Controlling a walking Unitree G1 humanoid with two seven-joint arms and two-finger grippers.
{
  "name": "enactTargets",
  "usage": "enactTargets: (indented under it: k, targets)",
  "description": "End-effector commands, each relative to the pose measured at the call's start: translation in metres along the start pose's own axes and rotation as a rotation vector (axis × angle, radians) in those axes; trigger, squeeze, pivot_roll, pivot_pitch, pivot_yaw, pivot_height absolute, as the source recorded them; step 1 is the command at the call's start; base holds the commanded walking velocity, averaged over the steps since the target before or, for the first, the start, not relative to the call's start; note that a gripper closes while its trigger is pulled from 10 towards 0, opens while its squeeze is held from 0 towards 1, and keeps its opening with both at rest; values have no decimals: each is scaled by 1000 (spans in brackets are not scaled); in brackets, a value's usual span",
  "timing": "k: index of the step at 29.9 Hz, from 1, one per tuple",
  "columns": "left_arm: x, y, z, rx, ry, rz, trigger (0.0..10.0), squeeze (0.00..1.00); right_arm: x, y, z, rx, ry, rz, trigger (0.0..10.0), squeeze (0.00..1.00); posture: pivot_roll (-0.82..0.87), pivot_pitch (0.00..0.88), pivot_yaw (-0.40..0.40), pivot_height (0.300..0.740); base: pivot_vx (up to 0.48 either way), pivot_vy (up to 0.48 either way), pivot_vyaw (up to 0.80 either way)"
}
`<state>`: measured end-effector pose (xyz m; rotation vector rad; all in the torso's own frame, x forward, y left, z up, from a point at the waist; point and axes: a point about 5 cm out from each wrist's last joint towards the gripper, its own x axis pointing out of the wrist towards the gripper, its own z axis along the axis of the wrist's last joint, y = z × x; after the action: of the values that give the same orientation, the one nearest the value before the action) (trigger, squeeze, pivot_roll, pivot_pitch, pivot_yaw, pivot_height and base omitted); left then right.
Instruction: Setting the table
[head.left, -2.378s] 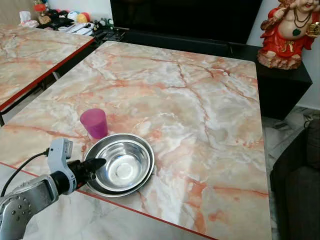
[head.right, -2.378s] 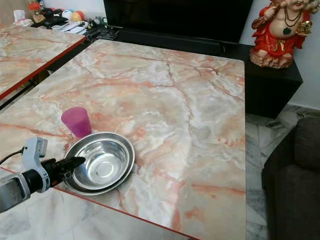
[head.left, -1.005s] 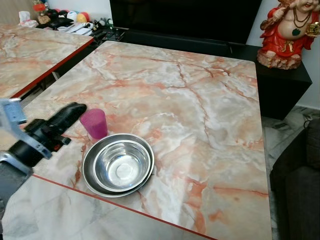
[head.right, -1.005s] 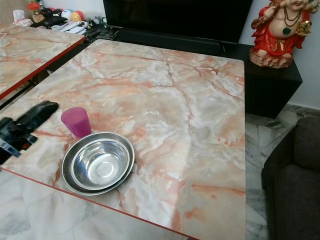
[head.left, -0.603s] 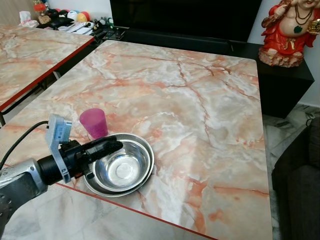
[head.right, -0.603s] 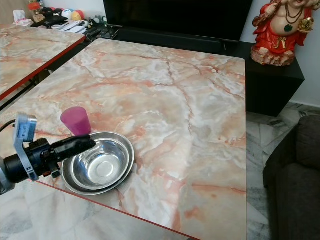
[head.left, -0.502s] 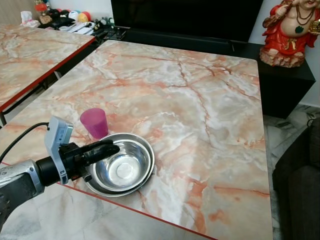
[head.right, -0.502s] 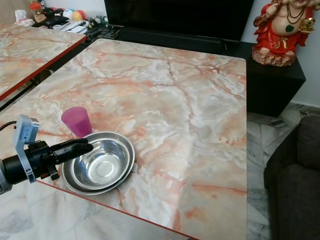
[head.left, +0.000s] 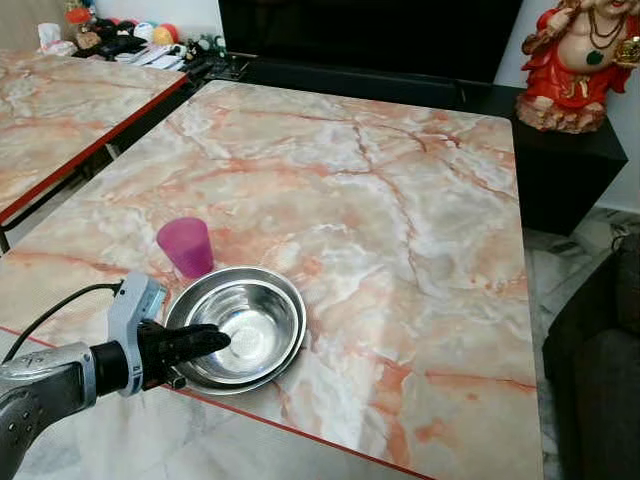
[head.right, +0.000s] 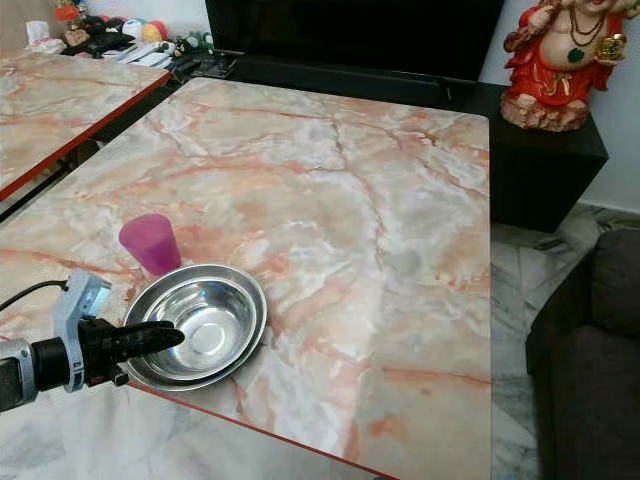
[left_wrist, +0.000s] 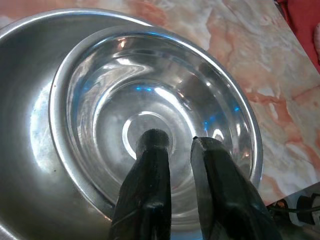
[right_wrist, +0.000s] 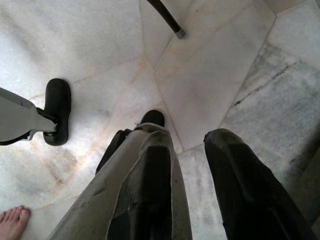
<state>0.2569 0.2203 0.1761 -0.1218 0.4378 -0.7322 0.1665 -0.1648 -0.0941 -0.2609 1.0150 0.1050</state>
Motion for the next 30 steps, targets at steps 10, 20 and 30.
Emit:
enactTargets:
  k: [10,20,30]
  targets:
    - [14,11,12,68,-6,76,10000,0,-1,3,-6,16,21,6,10000,0,68,156,53,740,0,0,0]
    - [19,17,12,70,21,112,10000,0,-1,3,-6,21,22,4,10000,0,64,165,54,740,0,0,0]
    - [18,25,14,72,19,172,10000,0,-1,3,-6,22,21,4,10000,0,66,170,52,740,0,0,0]
